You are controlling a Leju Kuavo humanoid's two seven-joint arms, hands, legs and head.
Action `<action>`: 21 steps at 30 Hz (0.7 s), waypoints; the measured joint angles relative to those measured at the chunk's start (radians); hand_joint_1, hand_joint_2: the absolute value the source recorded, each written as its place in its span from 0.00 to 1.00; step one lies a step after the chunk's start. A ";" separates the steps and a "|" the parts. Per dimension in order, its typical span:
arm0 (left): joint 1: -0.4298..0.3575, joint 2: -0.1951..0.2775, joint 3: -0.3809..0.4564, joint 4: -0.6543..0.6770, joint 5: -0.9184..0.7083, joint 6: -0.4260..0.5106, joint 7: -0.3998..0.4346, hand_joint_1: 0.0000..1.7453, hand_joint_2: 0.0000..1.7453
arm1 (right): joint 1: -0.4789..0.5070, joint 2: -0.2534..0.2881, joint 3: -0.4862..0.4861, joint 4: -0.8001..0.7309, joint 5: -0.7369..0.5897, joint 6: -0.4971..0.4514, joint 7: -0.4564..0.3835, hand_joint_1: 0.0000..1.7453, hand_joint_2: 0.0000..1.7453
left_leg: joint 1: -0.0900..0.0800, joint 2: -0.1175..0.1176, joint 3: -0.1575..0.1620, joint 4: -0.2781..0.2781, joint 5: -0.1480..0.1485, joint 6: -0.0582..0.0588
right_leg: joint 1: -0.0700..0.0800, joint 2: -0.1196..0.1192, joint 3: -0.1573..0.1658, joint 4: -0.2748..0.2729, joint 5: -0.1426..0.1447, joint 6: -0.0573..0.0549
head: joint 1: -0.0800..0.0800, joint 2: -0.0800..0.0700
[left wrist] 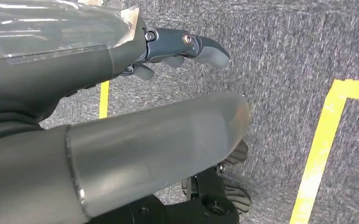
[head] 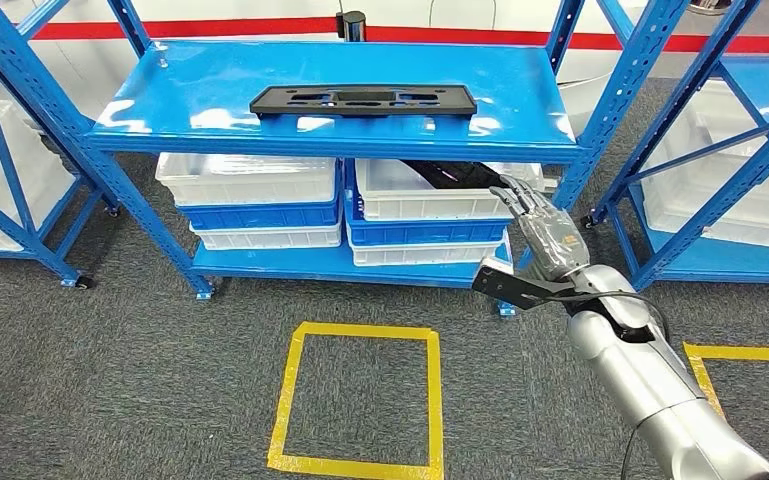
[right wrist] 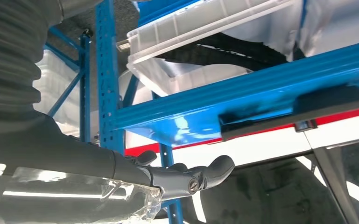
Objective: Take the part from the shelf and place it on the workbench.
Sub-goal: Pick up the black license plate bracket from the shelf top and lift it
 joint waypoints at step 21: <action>-0.009 0.002 0.001 0.000 -0.025 -0.004 0.004 0.00 0.00 | 0.017 0.068 0.017 0.035 0.091 -0.021 0.011 0.00 1.00 | -0.003 0.002 -0.035 -0.025 0.066 0.045 | 0.010 0.002 -0.127 0.301 -0.150 0.011 | 0.000 0.000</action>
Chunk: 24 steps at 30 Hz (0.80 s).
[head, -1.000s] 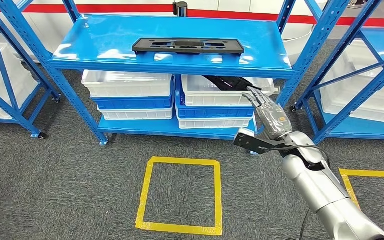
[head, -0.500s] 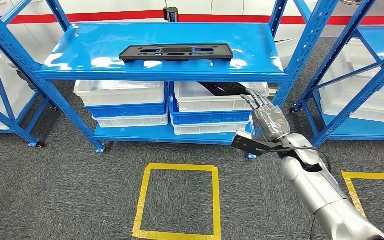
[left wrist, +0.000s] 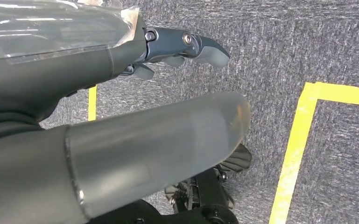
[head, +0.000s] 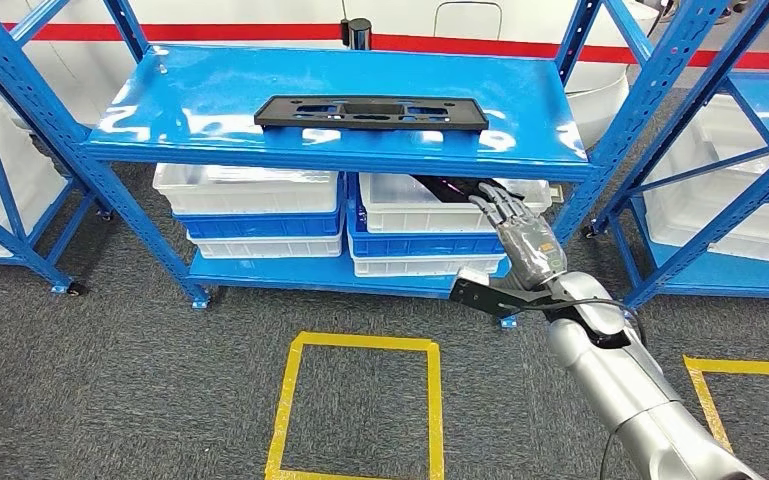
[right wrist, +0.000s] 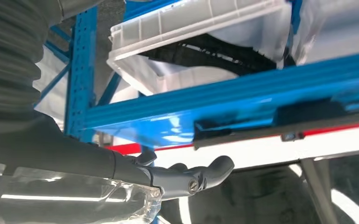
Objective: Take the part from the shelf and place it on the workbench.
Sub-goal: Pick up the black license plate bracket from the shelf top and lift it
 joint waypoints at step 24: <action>-0.009 -0.001 0.002 0.000 -0.007 0.016 0.016 0.00 0.00 | -0.114 0.259 0.186 0.162 0.079 -0.049 0.011 0.00 1.00 | 0.011 0.000 -0.029 0.025 0.000 -0.053 | -0.001 0.008 0.175 -0.309 0.103 -0.008 | -0.011 0.000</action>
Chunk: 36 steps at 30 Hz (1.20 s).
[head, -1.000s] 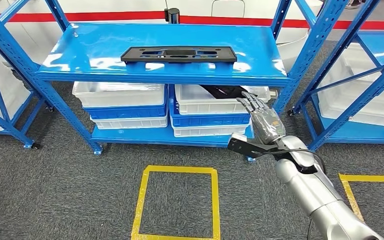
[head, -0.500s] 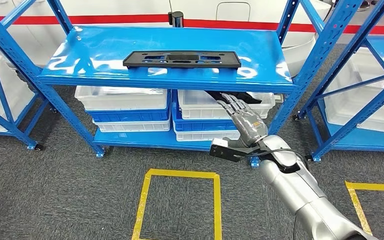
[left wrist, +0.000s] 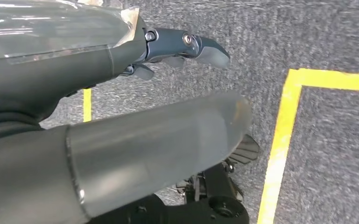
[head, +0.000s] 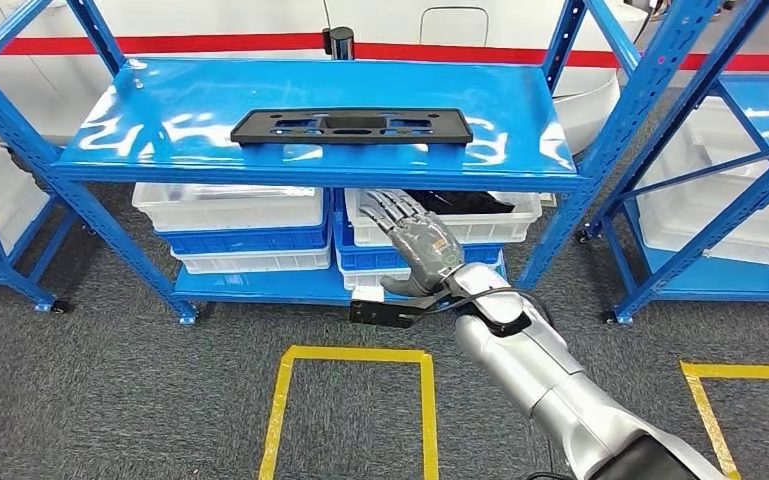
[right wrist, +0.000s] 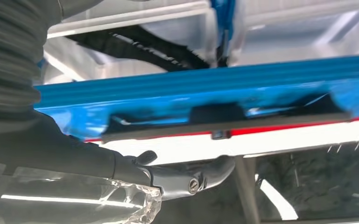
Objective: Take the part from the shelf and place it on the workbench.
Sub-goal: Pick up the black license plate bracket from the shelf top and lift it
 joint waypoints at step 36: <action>-0.008 -0.006 0.003 0.000 -0.022 0.004 0.007 0.00 0.00 | -0.060 0.142 0.054 0.121 -0.004 -0.014 0.048 0.00 1.00 | 0.007 0.001 0.017 -0.014 -0.001 0.025 | 0.003 -0.005 -0.112 0.216 -0.092 -0.002 | 0.010 0.000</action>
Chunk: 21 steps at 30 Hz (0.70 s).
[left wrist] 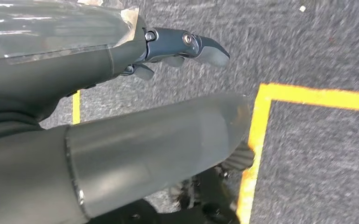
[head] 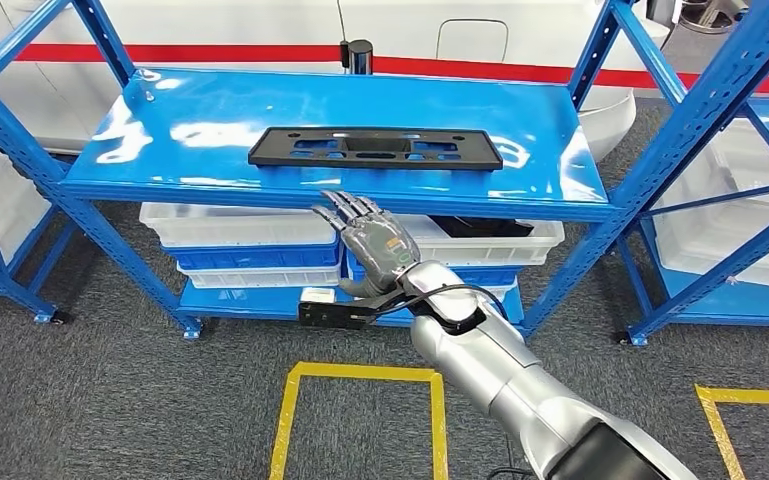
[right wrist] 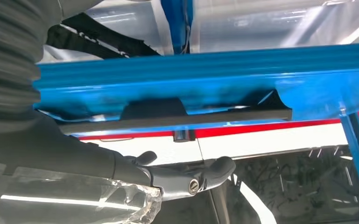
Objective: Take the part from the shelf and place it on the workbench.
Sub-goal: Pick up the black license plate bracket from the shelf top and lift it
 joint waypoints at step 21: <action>0.002 0.004 0.000 0.000 0.004 0.002 0.001 0.00 0.00 | -0.021 0.079 0.005 0.106 0.014 -0.002 0.016 0.00 1.00 | 0.009 0.002 -0.060 0.096 -0.015 -0.061 | 0.001 0.005 0.125 -0.224 0.101 -0.036 | -0.010 0.000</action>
